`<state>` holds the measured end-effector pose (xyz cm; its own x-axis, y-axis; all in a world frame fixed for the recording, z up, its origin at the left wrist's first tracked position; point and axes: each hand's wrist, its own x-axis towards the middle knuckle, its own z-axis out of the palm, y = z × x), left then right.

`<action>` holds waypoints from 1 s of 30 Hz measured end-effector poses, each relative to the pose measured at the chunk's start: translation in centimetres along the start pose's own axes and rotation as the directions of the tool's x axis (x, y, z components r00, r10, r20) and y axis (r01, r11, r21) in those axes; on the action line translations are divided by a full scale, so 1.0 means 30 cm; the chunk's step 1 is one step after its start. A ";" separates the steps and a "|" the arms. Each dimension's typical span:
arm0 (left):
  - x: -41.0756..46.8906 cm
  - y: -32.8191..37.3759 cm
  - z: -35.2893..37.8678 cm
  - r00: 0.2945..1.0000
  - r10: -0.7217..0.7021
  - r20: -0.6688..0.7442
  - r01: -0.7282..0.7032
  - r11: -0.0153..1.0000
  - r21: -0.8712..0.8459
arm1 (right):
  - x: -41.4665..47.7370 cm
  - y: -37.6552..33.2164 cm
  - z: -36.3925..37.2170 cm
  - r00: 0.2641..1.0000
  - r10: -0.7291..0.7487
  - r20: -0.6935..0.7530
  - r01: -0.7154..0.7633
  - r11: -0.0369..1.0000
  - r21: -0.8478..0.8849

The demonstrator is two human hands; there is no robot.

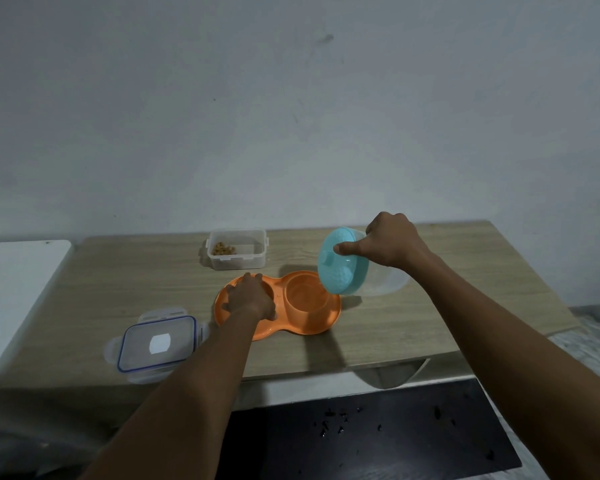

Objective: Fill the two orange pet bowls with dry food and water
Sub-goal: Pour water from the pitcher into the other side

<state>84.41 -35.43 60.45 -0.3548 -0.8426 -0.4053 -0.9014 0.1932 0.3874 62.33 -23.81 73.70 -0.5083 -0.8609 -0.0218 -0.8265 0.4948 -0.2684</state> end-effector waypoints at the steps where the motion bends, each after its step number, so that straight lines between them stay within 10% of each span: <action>1: 0.001 -0.001 0.001 1.000 0.001 -0.001 -0.001 1.000 0.003 | 0.002 0.002 0.001 1.000 -0.001 -0.001 0.001 1.000 -0.003; 19: 0.007 0.006 0.006 0.999 -0.032 -0.010 0.032 0.999 -0.027 | 0.007 0.070 0.011 0.998 0.053 0.026 -0.057 0.974 0.218; 30: 0.011 0.019 0.001 0.998 -0.054 -0.027 0.053 0.998 -0.037 | 0.098 0.199 0.092 0.986 0.156 0.049 -0.142 0.669 0.730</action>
<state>83.77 -35.59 60.52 -0.2987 -0.8651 -0.4031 -0.9093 0.1296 0.3955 56.57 -23.73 69.38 -0.6189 -0.7777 -0.1105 -0.3040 0.3668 -0.8792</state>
